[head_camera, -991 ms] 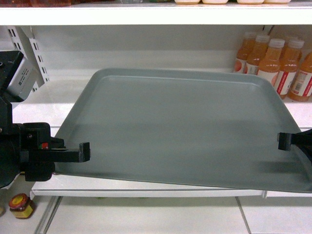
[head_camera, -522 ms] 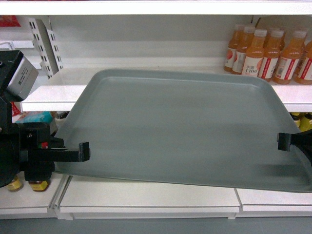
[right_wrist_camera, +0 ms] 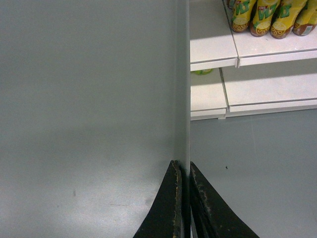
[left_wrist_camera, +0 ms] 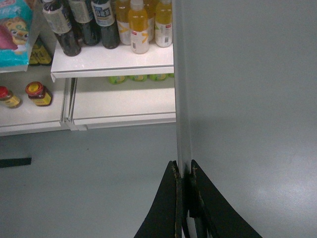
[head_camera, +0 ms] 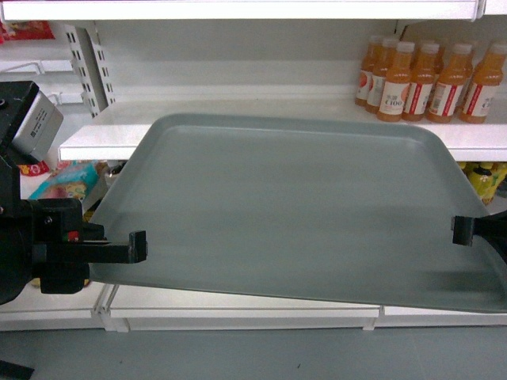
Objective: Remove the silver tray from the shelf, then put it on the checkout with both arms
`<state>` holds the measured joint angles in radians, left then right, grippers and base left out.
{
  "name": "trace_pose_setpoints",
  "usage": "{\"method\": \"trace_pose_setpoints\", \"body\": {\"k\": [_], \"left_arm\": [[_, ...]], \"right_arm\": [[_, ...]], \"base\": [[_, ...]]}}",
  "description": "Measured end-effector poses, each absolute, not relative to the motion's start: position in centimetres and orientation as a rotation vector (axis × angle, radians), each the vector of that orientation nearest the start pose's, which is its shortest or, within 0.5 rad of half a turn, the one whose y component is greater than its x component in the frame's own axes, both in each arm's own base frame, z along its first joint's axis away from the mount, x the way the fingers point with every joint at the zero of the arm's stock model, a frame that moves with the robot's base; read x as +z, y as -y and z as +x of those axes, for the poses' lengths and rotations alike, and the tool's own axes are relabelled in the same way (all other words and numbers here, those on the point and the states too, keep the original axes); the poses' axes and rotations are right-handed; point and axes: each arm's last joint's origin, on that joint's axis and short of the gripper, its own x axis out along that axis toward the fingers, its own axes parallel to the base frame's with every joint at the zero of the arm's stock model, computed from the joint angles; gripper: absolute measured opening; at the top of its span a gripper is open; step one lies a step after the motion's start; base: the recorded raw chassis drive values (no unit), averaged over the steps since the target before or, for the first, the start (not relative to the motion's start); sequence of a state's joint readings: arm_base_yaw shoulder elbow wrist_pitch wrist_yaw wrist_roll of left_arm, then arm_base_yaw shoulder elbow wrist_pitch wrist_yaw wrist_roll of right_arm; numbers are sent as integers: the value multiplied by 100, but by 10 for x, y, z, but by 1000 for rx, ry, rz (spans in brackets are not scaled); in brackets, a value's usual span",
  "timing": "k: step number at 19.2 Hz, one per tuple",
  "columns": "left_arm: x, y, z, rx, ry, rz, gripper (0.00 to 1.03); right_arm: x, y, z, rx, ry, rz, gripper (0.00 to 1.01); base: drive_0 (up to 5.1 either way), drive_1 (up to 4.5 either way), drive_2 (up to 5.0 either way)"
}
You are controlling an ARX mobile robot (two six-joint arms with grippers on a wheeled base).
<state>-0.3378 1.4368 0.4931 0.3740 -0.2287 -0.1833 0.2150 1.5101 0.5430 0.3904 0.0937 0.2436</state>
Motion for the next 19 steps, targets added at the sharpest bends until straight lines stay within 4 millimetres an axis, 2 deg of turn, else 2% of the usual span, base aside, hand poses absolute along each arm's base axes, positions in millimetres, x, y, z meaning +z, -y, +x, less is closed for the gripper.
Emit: {"method": "trace_pose_setpoints", "body": {"k": [19], "left_arm": [[149,79,245,-52,-559,-17,3]], "right_arm": [[146,-56,267,44,-587,146,4]], "base": [[7,-383,397]]}}
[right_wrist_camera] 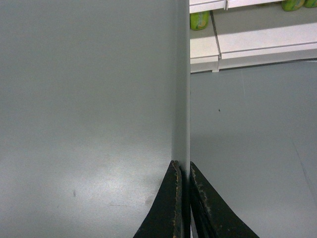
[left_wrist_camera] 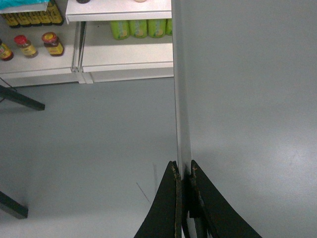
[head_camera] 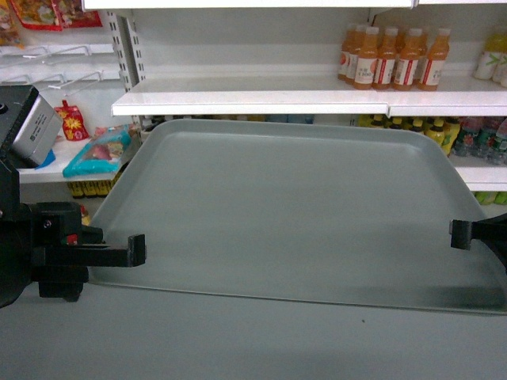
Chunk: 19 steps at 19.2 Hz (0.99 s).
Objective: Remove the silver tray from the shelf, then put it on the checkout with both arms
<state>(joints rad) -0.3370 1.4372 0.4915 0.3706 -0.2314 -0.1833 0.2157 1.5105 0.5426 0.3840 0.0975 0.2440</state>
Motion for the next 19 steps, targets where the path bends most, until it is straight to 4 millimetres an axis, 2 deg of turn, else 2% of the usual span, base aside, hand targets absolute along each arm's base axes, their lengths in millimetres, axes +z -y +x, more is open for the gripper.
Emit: {"method": "trace_pose_setpoints", "body": {"k": [19], "left_arm": [[149,79,245,-50,-560,-16,3]], "right_arm": [[146,-56,267,45,-585,146,4]], "base": [[0,-389,390]]}}
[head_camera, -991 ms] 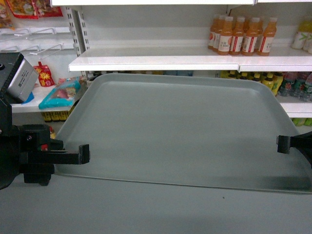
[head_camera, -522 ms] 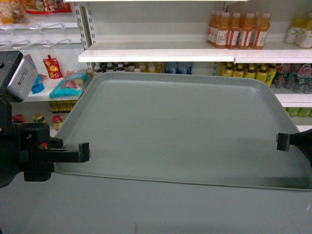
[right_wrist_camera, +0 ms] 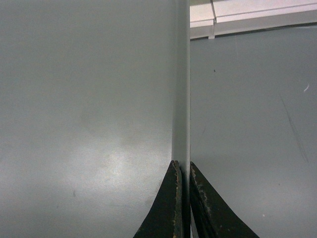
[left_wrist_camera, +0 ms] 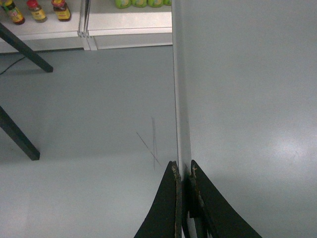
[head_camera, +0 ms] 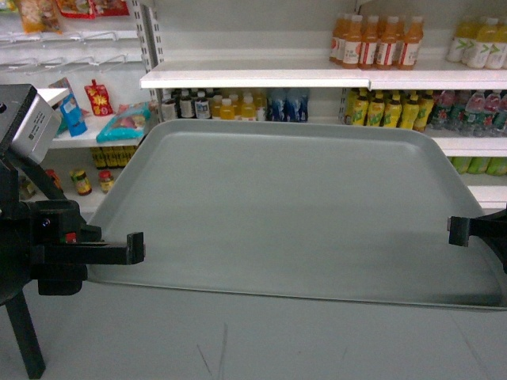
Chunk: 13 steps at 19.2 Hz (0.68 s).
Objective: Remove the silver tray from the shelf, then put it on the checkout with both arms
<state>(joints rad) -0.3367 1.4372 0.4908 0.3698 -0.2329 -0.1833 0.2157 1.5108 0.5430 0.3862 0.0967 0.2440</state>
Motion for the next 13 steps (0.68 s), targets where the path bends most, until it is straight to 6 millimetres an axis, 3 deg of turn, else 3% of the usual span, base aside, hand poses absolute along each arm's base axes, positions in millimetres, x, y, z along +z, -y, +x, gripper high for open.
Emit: {"method": "trace_pose_setpoints", "body": {"k": [7,12,13], "left_arm": [[149,79,245,-51,-558,-16,3],[149,79,245,-48,-562,-15,3],[149,79,245,-49,-564,-15,3]], "right_arm": [[146,-56,267,44,-587,146,4],[145,-56,267,43,-594,145,4],[145,-56,267,44,-595,145,4]], "base": [[10,-375,395],[275,-497,227],[0,0,0]]}}
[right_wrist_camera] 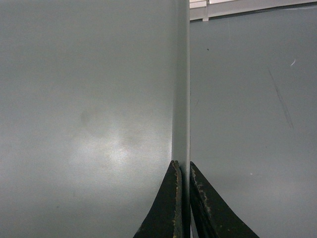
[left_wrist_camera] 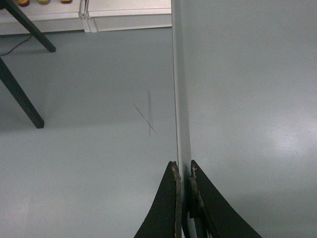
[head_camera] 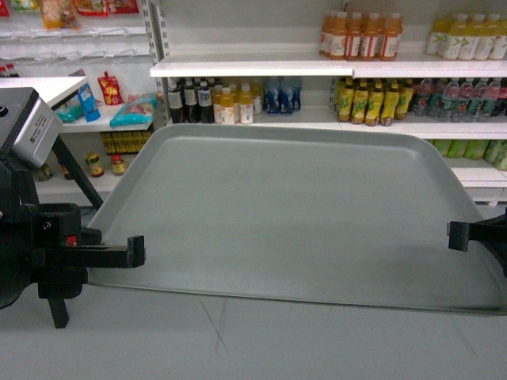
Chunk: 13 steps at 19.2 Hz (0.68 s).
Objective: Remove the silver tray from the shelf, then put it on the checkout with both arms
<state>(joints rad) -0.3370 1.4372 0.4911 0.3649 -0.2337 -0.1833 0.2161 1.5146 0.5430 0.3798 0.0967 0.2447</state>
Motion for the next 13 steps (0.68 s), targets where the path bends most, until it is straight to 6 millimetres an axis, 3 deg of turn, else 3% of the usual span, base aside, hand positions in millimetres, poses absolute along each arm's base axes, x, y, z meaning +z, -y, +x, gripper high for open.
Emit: {"method": "trace_pose_setpoints", "body": {"k": [3,13], "left_arm": [[150,79,244,-52,-559,-16,3],[150,79,245,-51,-559,-15,3]], "right_arm": [[146,-56,267,43,-589,147,4],[146,-56,268,44,-587,147,4]], "base": [[0,0,0],[-471,251,268]]}}
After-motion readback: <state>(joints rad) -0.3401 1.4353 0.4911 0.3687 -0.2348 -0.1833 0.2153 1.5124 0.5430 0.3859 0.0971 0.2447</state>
